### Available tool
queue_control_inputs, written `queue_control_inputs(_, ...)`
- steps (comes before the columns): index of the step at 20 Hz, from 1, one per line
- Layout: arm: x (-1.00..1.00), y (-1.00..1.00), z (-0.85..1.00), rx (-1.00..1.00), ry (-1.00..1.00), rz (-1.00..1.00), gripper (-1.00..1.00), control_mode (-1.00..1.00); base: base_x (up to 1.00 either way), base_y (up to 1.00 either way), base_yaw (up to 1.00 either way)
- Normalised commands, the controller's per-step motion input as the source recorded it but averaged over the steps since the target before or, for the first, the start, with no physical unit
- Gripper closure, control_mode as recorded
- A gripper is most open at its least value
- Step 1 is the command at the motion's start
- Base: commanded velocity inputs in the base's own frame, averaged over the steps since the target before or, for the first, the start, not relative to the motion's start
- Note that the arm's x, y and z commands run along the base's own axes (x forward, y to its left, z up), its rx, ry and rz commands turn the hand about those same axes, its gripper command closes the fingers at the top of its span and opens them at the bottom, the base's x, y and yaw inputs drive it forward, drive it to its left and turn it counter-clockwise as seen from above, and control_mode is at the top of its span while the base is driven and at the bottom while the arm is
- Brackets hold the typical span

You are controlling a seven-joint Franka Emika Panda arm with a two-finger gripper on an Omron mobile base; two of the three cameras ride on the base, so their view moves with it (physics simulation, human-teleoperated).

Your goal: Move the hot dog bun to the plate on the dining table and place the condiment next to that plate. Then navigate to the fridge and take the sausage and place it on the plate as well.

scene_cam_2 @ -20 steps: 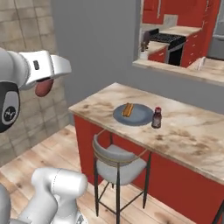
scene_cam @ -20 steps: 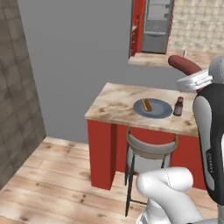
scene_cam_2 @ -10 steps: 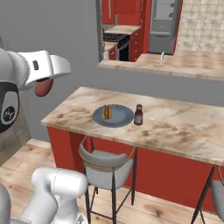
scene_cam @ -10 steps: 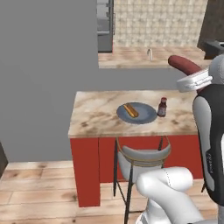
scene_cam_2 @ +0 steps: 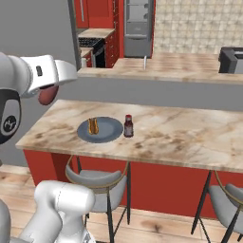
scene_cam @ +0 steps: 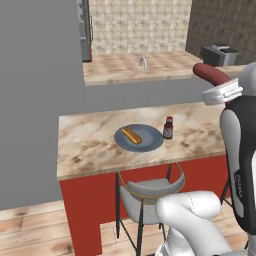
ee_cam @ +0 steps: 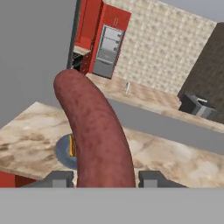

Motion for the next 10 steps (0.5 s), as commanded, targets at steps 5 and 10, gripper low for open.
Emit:
queue_control_inputs(5, 0.00, 0.00, 0.00, 0.00, 0.00, 0.00, 1.00, 1.00, 0.06, 0.00, 0.00)
queue_control_inputs(10, 0.46, 0.01, -0.04, 0.00, 0.18, 0.01, 1.00, -1.00, 0.08, 0.00, 0.00)
